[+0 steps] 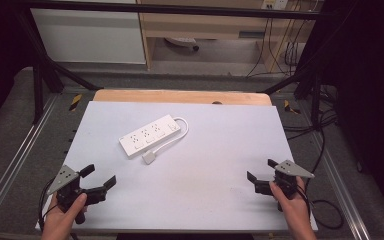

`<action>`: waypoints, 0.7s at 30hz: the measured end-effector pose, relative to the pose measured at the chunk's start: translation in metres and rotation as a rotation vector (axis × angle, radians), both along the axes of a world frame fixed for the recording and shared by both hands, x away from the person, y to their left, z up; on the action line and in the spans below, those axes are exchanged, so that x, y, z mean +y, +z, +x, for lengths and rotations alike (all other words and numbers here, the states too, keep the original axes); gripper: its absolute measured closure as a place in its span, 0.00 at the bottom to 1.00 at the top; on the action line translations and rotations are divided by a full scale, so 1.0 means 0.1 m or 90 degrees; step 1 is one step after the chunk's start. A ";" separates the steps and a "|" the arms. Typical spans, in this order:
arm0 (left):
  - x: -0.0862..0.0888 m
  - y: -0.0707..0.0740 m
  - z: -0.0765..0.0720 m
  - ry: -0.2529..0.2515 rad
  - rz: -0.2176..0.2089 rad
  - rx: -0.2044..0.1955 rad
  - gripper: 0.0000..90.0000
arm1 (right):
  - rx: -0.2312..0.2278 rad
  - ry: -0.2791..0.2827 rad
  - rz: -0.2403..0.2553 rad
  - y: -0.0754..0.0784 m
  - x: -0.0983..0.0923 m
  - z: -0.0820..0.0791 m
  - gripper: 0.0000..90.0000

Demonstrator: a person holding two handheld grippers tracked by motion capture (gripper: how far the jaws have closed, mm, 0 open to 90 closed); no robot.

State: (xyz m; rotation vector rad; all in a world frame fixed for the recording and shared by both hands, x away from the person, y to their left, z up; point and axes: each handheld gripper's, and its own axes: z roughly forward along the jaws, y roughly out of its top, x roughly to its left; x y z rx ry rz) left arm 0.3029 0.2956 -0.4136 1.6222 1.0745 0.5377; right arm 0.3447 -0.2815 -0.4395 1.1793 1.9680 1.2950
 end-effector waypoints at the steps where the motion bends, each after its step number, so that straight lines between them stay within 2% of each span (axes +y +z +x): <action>1: 0.00 0.00 0.00 -0.001 -0.003 0.002 0.07 | 0.000 0.001 -0.001 0.00 0.01 0.00 0.06; 3: 0.00 0.00 0.00 -0.005 -0.008 0.007 0.07 | -0.001 0.004 -0.007 0.00 0.03 -0.01 0.06; 12: -0.02 0.02 -0.01 -0.013 0.002 -0.002 0.07 | -0.001 0.008 -0.012 0.00 0.04 -0.01 0.03; 21: -0.02 0.04 -0.03 -0.021 0.004 -0.023 0.06 | -0.006 0.011 -0.008 0.02 0.06 -0.02 0.03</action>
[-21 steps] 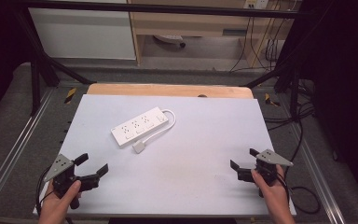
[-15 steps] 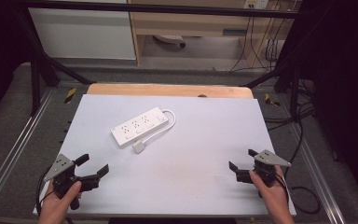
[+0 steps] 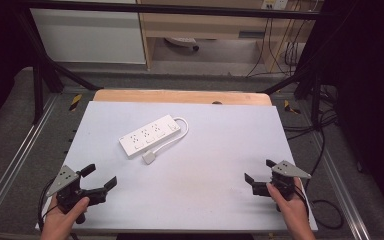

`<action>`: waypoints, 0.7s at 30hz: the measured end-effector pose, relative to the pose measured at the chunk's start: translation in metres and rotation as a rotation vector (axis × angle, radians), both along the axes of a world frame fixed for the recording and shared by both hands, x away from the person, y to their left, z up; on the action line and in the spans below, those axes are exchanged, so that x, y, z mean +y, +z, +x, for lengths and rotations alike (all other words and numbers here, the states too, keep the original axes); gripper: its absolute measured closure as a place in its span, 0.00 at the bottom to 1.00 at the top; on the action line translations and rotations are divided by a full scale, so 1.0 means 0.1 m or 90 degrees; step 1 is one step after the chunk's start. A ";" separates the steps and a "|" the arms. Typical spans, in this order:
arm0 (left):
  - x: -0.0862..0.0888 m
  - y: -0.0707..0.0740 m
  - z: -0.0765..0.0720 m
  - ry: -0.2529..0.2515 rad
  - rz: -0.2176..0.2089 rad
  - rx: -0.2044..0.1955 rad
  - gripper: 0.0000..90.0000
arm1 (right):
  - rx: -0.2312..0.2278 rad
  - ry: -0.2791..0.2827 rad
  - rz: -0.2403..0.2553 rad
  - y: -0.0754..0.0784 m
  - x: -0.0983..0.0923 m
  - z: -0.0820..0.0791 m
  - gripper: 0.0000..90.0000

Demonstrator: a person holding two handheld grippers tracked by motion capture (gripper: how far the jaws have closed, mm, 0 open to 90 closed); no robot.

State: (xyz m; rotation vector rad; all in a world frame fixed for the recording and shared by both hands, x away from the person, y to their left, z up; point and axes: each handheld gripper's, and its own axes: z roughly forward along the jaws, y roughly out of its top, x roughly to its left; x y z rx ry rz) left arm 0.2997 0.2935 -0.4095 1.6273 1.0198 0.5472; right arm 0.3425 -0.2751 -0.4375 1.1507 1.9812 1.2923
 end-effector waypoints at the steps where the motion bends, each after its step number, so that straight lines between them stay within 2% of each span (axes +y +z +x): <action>1: 0.00 0.00 0.00 -0.001 -0.001 -0.001 0.06 | 0.000 -0.001 0.000 0.00 0.00 0.00 0.03; 8: 0.00 0.02 -0.01 -0.004 -0.009 -0.005 0.06 | 0.000 0.001 -0.003 0.00 0.00 0.00 0.03; 14: 0.01 0.05 -0.03 -0.009 -0.015 -0.022 0.06 | -0.001 0.001 -0.002 0.01 0.01 0.00 0.03; 21: 0.01 0.06 -0.02 -0.011 -0.021 -0.020 0.07 | 0.000 0.002 -0.003 0.00 0.01 0.00 0.03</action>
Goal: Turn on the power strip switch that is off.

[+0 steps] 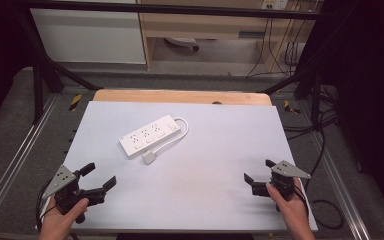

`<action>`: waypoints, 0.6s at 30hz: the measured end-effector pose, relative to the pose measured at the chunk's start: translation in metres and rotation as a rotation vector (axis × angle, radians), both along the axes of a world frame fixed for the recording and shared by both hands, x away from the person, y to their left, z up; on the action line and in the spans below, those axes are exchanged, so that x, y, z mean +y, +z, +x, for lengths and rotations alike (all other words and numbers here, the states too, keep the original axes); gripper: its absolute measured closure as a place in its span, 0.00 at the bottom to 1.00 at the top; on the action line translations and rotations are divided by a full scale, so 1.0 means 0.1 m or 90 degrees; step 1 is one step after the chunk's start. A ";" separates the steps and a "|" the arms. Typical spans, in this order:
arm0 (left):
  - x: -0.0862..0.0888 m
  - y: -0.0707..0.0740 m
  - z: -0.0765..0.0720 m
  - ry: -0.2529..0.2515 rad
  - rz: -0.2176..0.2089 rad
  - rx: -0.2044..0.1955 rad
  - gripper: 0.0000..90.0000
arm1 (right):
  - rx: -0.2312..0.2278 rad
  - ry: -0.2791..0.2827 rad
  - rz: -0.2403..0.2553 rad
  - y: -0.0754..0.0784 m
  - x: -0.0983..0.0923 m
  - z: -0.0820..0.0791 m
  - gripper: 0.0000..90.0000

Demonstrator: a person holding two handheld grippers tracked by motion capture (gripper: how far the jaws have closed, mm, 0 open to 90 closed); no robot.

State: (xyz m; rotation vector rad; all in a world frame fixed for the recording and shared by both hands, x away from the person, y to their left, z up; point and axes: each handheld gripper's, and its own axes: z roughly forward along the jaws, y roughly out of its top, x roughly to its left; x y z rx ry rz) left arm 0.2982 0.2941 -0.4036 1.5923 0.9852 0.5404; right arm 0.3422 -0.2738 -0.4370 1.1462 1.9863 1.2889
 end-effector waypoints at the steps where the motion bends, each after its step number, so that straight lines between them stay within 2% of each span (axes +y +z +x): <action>1: 0.00 0.00 0.01 0.001 -0.001 0.001 0.07 | 0.001 0.000 0.001 0.00 0.00 0.00 0.03; 9: -0.04 0.06 0.09 -0.010 -0.007 0.010 0.07 | 0.000 0.001 -0.002 0.00 0.01 0.00 0.03; 18: -0.11 0.15 0.17 -0.025 0.006 0.011 0.07 | 0.005 0.000 0.003 -0.01 0.02 0.00 0.03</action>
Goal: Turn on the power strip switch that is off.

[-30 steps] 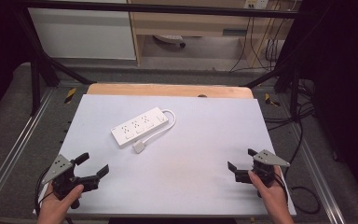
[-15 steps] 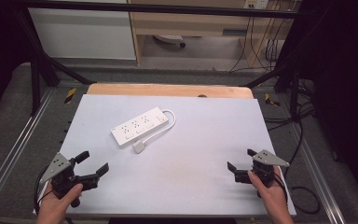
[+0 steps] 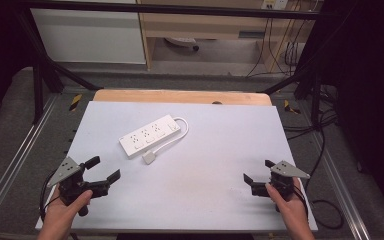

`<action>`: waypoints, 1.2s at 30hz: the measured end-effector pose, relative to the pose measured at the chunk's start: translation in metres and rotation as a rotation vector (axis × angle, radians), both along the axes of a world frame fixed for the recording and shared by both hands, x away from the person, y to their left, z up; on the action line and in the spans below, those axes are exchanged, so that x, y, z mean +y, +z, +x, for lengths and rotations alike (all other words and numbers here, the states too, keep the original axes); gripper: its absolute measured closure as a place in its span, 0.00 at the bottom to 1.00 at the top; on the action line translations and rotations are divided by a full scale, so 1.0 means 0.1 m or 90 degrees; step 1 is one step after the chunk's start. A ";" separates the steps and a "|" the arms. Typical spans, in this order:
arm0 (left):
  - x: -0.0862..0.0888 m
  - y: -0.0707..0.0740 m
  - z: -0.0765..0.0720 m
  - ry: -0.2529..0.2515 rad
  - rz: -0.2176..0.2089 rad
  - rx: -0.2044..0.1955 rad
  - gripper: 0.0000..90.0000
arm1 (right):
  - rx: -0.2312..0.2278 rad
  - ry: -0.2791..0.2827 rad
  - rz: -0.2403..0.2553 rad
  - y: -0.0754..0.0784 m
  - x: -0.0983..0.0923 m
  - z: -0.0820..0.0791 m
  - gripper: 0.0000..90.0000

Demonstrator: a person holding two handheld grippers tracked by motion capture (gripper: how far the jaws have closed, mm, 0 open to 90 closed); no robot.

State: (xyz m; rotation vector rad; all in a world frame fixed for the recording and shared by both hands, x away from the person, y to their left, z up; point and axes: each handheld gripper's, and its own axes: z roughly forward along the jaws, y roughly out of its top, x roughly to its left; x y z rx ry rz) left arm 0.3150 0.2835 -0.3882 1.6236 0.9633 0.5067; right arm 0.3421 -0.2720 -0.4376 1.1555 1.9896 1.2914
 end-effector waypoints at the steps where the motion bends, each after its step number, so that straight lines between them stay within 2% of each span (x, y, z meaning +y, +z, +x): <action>1: -0.01 0.02 0.01 -0.001 0.002 0.000 0.07 | -0.001 0.000 -0.001 0.00 0.00 0.00 0.03; 11: -0.09 0.14 0.13 -0.007 0.012 0.000 0.07 | -0.002 -0.002 -0.001 0.00 -0.01 0.00 0.03; 20: -0.17 0.17 0.23 -0.011 0.010 0.009 0.08 | -0.001 0.000 -0.001 0.00 0.00 -0.01 0.03; 25: -0.21 0.21 0.29 -0.012 0.023 0.006 0.08 | 0.005 -0.001 0.003 0.00 0.00 -0.01 0.03; 36: -0.33 0.29 0.45 -0.023 0.026 0.010 0.08 | 0.008 -0.001 0.007 0.00 0.00 -0.01 0.03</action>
